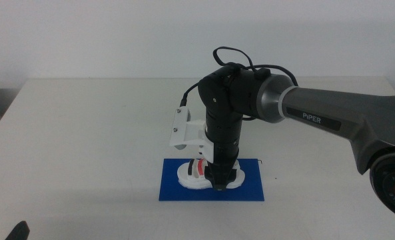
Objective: Use one arm to grab the shoe from the table and place it on the mat.
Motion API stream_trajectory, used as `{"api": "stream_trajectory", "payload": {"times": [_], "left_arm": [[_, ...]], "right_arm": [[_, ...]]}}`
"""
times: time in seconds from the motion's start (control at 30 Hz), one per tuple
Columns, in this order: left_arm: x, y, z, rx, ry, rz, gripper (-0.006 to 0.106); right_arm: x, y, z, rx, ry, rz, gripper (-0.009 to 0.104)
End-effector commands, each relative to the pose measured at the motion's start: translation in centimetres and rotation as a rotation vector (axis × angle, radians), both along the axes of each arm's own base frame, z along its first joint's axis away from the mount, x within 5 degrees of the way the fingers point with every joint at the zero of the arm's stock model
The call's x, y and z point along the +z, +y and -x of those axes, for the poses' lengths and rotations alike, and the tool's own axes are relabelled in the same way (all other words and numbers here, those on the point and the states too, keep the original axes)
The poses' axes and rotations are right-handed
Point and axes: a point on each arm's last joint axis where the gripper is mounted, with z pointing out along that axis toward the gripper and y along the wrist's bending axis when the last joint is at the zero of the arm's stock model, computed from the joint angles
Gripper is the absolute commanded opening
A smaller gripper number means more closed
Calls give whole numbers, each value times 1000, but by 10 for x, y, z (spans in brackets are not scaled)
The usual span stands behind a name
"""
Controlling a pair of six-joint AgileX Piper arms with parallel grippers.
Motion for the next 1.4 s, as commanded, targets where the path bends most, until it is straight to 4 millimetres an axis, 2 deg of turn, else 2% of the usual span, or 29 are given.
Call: {"api": "stream_trajectory", "payload": {"times": [0.0, 0.03, 0.07, 0.13, 0.23, 0.33, 0.37, 0.47, 0.57, 0.67, 0.83, 1.03, 1.13, 1.23, 1.37], "left_arm": [[6, 0, -1, 4, -85, 16, 94], [6, 0, -1, 4, -85, 16, 94], [6, 0, -1, 4, -85, 16, 94], [6, 0, -1, 4, -85, 16, 94], [6, 0, -1, 4, -85, 16, 94], [6, 0, -1, 4, -85, 16, 94], [6, 0, -1, 4, -85, 16, 94], [6, 0, -1, 4, -85, 16, 94], [6, 0, -1, 4, -85, 16, 94], [6, 0, -1, 4, -85, 16, 94], [6, 0, -1, 4, -85, 16, 94], [6, 0, -1, 4, -85, 16, 94], [6, 0, -1, 4, -85, 16, 94], [6, 0, -1, 4, -85, 16, 94], [6, 0, -1, 4, -85, 16, 94]], "right_arm": [[38, -1, 0, -1, -75, -58, 8], [38, -1, 0, -1, -76, -59, 11], [38, 0, 1, -5, -70, -69, 40], [38, 1, 1, -7, -64, -76, 55], [38, 1, 1, -7, -64, -76, 68], [38, 1, 1, -7, -65, -75, 75], [38, 0, 1, -11, -64, -74, 76], [67, -9, 3, -112, -73, -155, 76], [109, -28, 11, -229, -111, -222, 75], [145, -60, 24, -452, -130, -313, 75], [174, -127, 56, -757, -225, -472, 75], [190, -199, 115, -972, -398, -656, 75], [190, -225, 147, -1019, -512, -733, 75], [178, -241, 177, -1041, -615, -800, 75], [157, -250, 209, -1049, -715, -913, 75]]}}
